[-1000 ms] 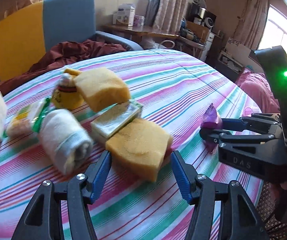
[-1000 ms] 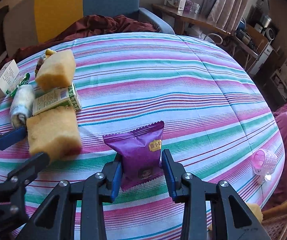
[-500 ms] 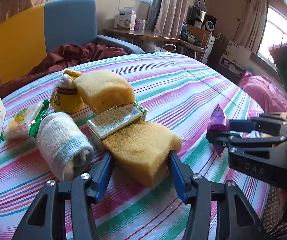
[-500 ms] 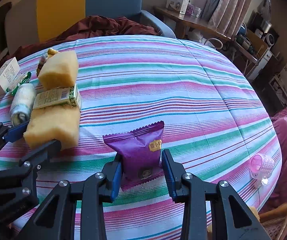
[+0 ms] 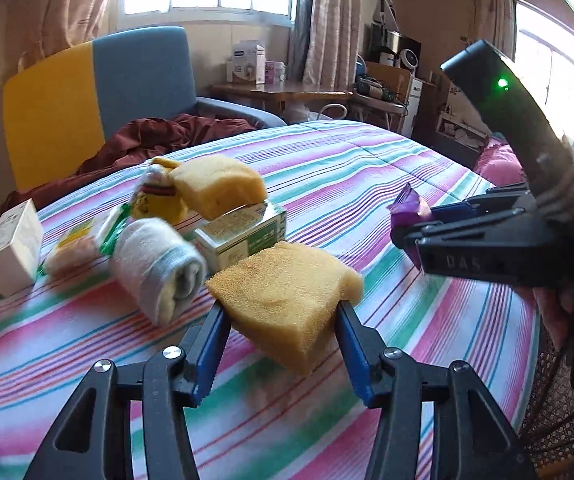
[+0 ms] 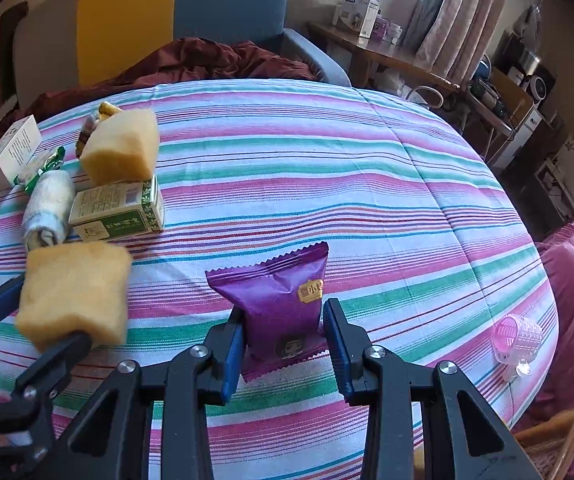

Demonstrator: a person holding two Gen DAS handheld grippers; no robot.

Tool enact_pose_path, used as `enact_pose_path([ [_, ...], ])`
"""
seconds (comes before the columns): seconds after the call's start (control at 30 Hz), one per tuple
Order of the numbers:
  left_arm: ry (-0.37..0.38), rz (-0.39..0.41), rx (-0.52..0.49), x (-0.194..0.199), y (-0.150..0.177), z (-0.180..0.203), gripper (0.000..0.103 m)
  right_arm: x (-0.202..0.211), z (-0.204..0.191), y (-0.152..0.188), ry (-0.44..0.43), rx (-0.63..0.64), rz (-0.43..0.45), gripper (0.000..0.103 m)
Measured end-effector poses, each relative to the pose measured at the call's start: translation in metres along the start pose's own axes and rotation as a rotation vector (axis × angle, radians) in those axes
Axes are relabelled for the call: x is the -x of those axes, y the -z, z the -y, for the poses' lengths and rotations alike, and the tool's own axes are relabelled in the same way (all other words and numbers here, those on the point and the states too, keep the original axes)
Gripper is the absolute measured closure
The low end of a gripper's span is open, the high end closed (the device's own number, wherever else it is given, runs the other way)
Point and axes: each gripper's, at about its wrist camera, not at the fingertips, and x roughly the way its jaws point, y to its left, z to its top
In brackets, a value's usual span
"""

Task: Organize objects
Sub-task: 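Grasp a yellow sponge with the left tool and lift it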

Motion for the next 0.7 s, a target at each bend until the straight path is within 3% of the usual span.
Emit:
enact_pose_path([
  [0.4,-0.01,-0.001,0.061,0.029,0.032,-0.013,0.05,0.009,-0.004,-0.001,0.01,0.017,0.049,0.065],
  [0.7,0.039,0.0,0.11,0.056,0.059,-0.026,0.051,0.014,-0.003,0.0,0.059,0.029,0.078,0.065],
])
